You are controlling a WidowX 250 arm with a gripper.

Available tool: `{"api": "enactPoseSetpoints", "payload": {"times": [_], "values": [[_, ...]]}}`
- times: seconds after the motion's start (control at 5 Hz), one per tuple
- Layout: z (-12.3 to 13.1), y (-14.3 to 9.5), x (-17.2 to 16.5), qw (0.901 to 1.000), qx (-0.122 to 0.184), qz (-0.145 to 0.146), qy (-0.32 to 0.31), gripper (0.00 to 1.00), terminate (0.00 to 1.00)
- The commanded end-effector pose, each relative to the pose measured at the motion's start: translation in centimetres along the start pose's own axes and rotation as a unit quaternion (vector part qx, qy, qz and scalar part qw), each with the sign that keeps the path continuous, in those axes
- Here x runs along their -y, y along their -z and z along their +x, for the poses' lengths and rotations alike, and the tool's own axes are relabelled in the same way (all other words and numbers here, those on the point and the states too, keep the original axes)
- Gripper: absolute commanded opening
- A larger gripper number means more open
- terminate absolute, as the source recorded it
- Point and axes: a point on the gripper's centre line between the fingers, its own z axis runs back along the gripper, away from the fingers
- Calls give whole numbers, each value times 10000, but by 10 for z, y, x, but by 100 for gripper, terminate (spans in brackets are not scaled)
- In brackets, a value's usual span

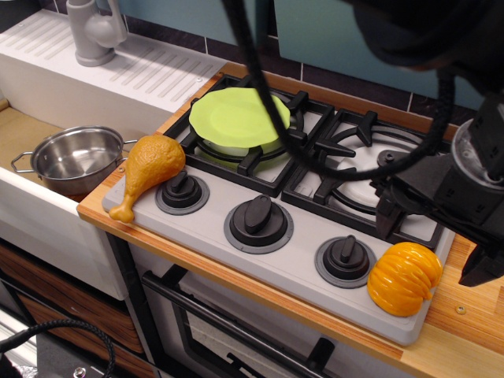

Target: Put pumpkin on plate and chickenwing in pot or pan in sink

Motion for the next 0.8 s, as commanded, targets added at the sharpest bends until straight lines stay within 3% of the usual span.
{"api": "enactPoseSetpoints", "payload": {"times": [0.0,0.6], "values": [[0,0,0,10000,0,0,0,100,0],[-2,24,-1,9988,458,-172,59,100,0]]}}
